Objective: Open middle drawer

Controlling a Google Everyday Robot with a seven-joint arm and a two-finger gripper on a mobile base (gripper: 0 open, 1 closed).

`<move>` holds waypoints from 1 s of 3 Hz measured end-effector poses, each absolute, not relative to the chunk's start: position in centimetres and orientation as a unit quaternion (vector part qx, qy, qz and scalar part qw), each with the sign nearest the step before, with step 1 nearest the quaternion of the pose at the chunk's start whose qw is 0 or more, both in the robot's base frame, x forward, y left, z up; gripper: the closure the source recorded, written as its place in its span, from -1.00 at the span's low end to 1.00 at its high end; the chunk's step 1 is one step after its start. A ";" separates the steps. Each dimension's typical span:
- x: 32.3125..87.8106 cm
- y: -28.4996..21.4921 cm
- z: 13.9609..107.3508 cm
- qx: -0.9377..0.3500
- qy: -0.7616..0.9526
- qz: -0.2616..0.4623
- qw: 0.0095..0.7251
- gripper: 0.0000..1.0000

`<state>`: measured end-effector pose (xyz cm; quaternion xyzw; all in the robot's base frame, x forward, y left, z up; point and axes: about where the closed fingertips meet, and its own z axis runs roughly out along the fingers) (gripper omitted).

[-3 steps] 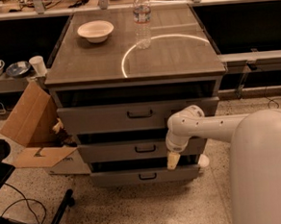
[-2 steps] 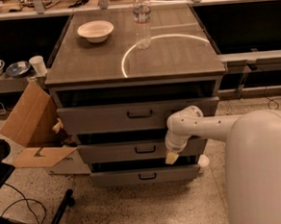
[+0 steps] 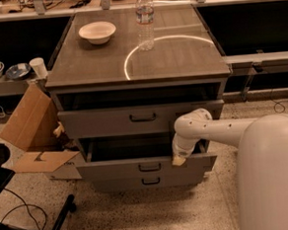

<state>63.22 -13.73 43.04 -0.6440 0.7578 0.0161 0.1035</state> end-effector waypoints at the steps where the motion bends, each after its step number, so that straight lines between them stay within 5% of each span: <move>1: 63.2 -13.7 43.4 -0.644 0.758 0.016 0.104 1.00; 3: 59.3 -15.2 43.1 -0.626 0.775 0.026 0.087 1.00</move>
Offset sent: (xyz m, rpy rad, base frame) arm -0.4485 -0.1770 -0.0391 -0.0413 0.4663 -0.5414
